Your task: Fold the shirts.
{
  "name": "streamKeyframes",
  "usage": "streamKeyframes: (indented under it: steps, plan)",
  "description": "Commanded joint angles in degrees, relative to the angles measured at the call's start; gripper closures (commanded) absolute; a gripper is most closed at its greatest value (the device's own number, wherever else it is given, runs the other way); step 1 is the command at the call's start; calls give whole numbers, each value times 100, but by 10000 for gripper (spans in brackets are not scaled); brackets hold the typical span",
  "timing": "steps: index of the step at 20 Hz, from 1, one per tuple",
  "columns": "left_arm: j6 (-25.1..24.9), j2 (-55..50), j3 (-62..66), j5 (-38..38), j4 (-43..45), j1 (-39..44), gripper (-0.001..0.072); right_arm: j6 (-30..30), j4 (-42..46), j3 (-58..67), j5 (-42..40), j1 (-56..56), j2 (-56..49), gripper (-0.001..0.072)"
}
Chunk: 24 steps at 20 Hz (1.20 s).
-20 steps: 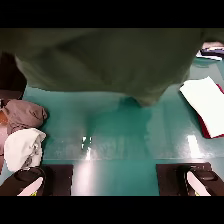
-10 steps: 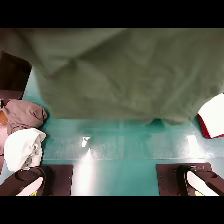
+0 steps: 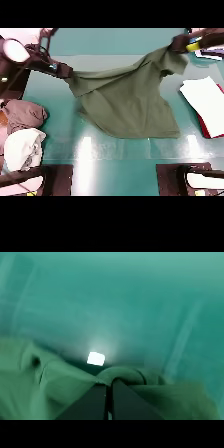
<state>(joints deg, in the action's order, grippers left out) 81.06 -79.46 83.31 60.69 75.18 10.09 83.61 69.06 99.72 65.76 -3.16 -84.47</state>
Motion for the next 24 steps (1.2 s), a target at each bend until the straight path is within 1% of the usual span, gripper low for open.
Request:
streamKeyframes:
  steps: [1, 3, 4, 5, 6, 8, 9, 10, 11, 12, 13, 15, 16, 17, 18, 20, 24]
  plan:
    - [149, -699, -122, -756, -66, -339, 682, 15, 17, -221, -831, -39, -682, 695]
    - [149, -704, -98, -857, -63, -442, 681, 17, 2, -221, -1128, -9, -782, 693]
    - [144, -706, -48, -820, -48, -496, 601, 20, -2, -221, -1204, 33, -785, 671]
    - [146, -702, 33, -697, -57, -575, 263, 17, -7, -197, -1158, 85, -772, 464]
    - [146, -702, 140, -487, -59, -664, 80, 20, -11, -118, -953, 173, -769, 329]
    - [144, -699, 420, 219, -59, -922, 82, 15, -59, 192, -70, 413, -765, 333]
    - [142, -684, 522, 686, -66, -1082, 82, -2, -66, 350, 516, 520, -758, 340]
    - [68, -647, 531, 1128, -101, -1241, 82, -131, -136, 446, 1060, 619, -745, 373]
    - [-66, -647, 516, 1563, -160, -1377, 83, -323, -354, 444, 1587, 713, -693, 408]
    - [-247, -647, 380, 1932, -332, -1521, 83, -415, -577, 350, 1932, 807, -612, 408]
    - [-389, -647, 146, 2105, -623, -1641, 83, -514, -846, 118, 2127, 859, -461, 408]
    - [-841, -649, -562, 2111, -1471, -1808, 83, -608, -1126, -525, 2111, 909, -42, 408]
    - [-1137, -649, -942, 2024, -1740, -1812, 83, -649, -1128, -876, 2015, 909, 208, 408]
    - [-1283, -656, -1241, 1917, -1816, -1786, 83, -678, -1121, -1189, 1910, 894, 431, 408]
    - [-1392, -660, -1513, 1740, -1827, -1759, 83, -678, -1097, -1499, 1790, 857, 664, 408]
    - [-1427, -660, -1851, 1316, -1773, -1757, 83, -678, -1104, -2017, 1587, 850, 1075, 408]
    - [-1626, -673, -1945, 894, -1923, -1746, 83, -675, -1099, -2796, 1384, 876, 1777, 408]
